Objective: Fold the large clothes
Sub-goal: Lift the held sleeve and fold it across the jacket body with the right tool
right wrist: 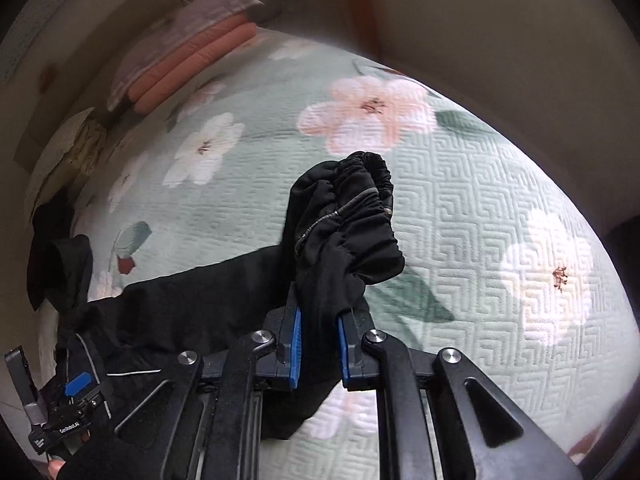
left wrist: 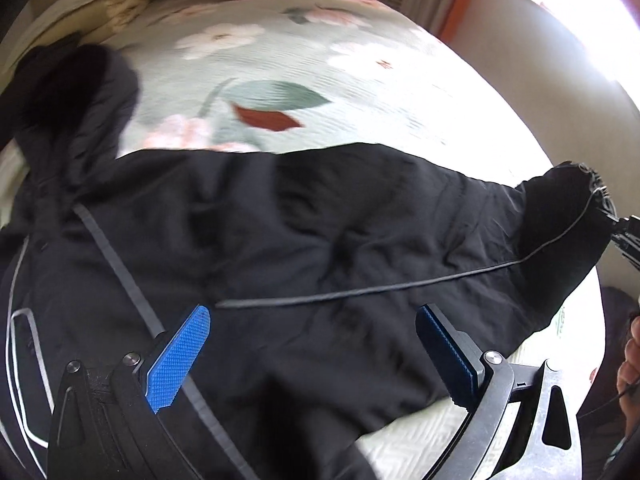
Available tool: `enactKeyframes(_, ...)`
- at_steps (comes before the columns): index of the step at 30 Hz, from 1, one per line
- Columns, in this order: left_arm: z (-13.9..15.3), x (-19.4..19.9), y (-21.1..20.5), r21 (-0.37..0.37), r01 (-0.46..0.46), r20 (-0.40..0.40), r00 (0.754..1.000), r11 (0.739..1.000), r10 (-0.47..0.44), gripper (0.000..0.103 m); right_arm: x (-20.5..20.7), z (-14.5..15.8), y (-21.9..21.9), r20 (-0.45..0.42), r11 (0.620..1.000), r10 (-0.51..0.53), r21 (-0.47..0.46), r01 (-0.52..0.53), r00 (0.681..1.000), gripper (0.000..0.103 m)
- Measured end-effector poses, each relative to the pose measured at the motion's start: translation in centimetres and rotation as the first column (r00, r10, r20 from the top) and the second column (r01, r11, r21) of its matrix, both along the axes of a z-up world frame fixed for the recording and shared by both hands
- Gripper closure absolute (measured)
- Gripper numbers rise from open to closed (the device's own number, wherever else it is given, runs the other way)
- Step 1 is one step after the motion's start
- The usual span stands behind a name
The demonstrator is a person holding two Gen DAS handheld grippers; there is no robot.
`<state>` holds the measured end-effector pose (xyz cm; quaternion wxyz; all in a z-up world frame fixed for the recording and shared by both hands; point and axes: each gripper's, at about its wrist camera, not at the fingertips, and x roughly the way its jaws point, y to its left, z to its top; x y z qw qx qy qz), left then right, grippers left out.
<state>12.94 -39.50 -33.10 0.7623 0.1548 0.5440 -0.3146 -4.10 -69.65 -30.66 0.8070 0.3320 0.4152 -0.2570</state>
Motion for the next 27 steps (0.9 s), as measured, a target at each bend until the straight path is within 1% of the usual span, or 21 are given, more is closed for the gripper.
enactKeyframes(4,1.7,1.5,7.6,-0.019,-0.107,0.01,0.994,0.994,0.107,0.0,4.8,3.2,7.5,0.064,0.993,0.116,-0.021,-0.115,0.991,0.087)
enactKeyframes(6,2.8,2.3,11.7,-0.024,-0.153,0.018,0.988,0.988,0.153,0.0,7.5,4.2,12.3,0.07,0.983,0.185,-0.028,-0.183,0.98,0.087)
enactKeyframes(8,3.7,4.0,16.0,-0.025,-0.197,0.03,0.98,0.98,0.198,0.0,10.2,4.8,17.3,0.07,0.966,0.258,-0.031,-0.256,0.964,0.087)
enactKeyframes(11,5.3,5.6,22.0,-0.021,-0.254,0.051,0.966,0.967,0.255,0.0,13.9,5.6,25.3,0.062,0.929,0.368,-0.062,-0.365,0.928,0.087)
enactKeyframes(14,6.6,7.7,27.8,-0.013,-0.304,0.075,0.95,0.953,0.304,0.0,17.2,6.1,33.1,0.065,0.885,0.464,-0.072,-0.46,0.883,0.087)
enactKeyframes(16,7.3,8.5,31.5,-0.006,-0.343,0.093,0.935,0.939,0.342,0.0,19.2,6.2,38.3,0.064,0.848,0.528,-0.083,-0.523,0.847,0.087)
enactKeyframes(18,7.8,9.3,35.0,-0.002,-0.388,0.105,0.916,0.922,0.386,0.0,21.1,6.2,43.4,0.06,0.808,0.588,-0.098,-0.581,0.807,0.087)
enactKeyframes(21,8.1,10.5,40.1,-0.007,-0.453,0.117,0.885,0.891,0.451,0.0,23.7,5.7,50.3,0.074,0.748,0.663,-0.091,-0.657,0.745,0.087)
enactKeyframes(24,7.7,11.6,44.5,-0.01,-0.513,0.124,0.851,0.858,0.51,0.0,25.9,4.4,56.9,0.061,0.684,0.729,-0.083,-0.725,0.681,0.087)
enactKeyframes(26,7.2,12.0,47.2,-0.01,-0.553,0.122,0.826,0.833,0.55,0.0,27.3,2.7,61.3,0.03,0.635,0.772,-0.065,-0.77,0.634,0.087)
enactKeyframes(27,6.8,12.3,48.4,-0.01,-0.567,0.115,0.818,0.824,0.564,0.0,27.9,1.4,63.2,0.001,0.618,0.786,-0.056,-0.784,0.619,0.087)
